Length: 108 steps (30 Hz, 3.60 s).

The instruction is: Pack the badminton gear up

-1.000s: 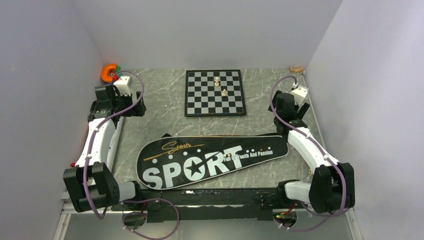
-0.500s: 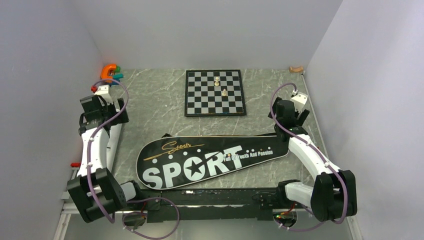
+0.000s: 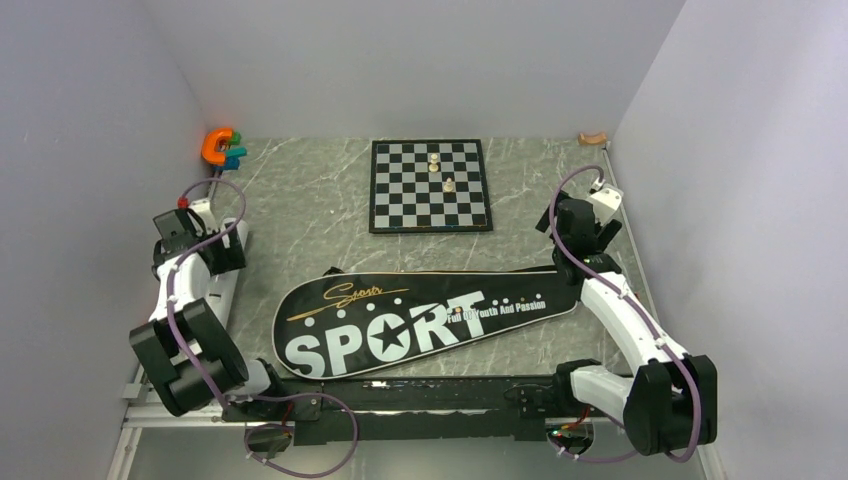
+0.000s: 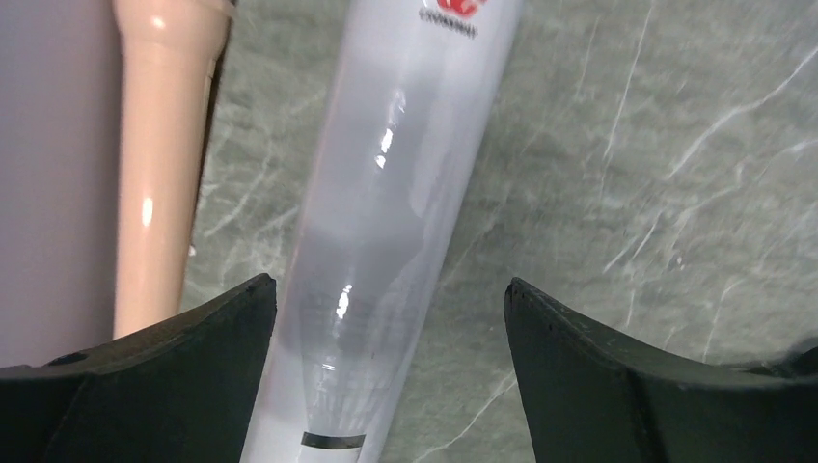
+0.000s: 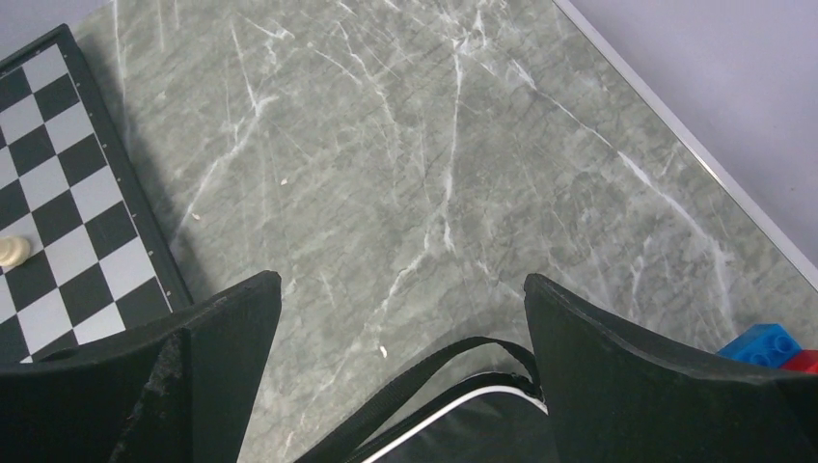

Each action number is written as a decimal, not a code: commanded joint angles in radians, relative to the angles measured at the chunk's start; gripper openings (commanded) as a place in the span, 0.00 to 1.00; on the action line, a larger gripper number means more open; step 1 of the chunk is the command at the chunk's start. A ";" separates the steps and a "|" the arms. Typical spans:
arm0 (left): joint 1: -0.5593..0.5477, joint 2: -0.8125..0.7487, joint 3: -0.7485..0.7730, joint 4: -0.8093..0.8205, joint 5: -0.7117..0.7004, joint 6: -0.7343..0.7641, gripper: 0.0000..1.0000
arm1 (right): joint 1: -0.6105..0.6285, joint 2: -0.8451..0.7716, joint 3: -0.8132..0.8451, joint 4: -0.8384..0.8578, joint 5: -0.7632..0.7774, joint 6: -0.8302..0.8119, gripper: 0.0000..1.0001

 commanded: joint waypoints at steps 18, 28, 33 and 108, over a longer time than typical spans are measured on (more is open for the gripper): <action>-0.051 0.067 0.055 -0.128 0.095 0.213 0.22 | -0.001 -0.076 -0.039 0.042 -0.021 0.071 1.00; -0.558 0.026 0.340 -0.318 0.074 0.276 0.00 | -0.001 -0.107 -0.026 0.028 -0.016 0.091 1.00; -0.852 0.173 0.503 -0.421 0.016 0.345 0.00 | -0.003 -0.138 -0.020 0.007 0.011 0.088 1.00; -0.516 -0.173 -0.487 1.034 -0.049 0.017 0.99 | -0.035 0.268 -0.478 1.208 -0.094 -0.400 1.00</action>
